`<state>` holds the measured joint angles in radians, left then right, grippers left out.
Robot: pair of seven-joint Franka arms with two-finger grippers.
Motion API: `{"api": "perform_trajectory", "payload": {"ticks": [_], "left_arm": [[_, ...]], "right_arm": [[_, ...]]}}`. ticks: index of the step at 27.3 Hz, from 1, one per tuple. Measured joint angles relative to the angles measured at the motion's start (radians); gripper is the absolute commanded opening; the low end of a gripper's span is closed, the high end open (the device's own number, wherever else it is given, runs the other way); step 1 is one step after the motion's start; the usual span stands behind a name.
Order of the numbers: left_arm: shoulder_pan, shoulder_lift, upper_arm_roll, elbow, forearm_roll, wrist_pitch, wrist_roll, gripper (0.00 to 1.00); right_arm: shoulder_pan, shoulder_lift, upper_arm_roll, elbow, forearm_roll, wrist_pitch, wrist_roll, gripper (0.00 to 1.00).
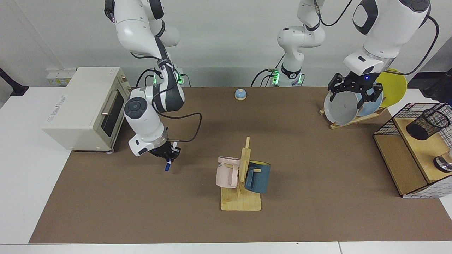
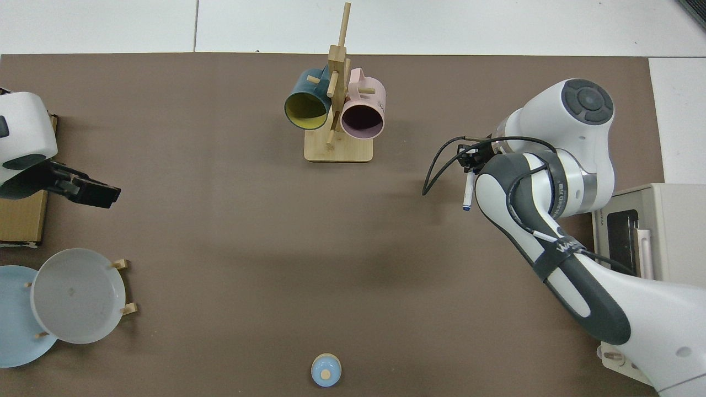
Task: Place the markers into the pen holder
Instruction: 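Carry the marker to the middle while the left gripper reaches toward it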
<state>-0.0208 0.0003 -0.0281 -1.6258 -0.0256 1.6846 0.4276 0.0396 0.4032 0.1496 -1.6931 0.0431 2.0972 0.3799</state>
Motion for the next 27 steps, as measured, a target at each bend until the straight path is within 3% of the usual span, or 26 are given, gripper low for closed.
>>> {"api": "perform_trajectory", "payload": {"ticks": [7, 13, 18, 27], "left_arm": [[-0.001, 0.0, -0.008, 0.0, -0.058, 0.028, 0.214, 1.0], [-0.001, 0.0, -0.009, -0.001, -0.153, 0.028, 0.398, 1.0], [-0.001, 0.0, -0.011, -0.004, -0.243, 0.027, 0.441, 1.0], [-0.002, 0.0, -0.031, -0.037, -0.344, 0.024, 0.46, 1.0]], "right_arm": [[0.038, -0.057, 0.003, 0.112, 0.072, -0.173, 0.189, 0.0], [0.083, -0.076, 0.004, 0.147, 0.184, -0.187, 0.397, 0.0], [0.132, -0.08, 0.005, 0.156, 0.243, -0.187, 0.588, 0.0], [0.235, -0.08, 0.008, 0.182, 0.29, -0.185, 0.927, 0.0]]}}
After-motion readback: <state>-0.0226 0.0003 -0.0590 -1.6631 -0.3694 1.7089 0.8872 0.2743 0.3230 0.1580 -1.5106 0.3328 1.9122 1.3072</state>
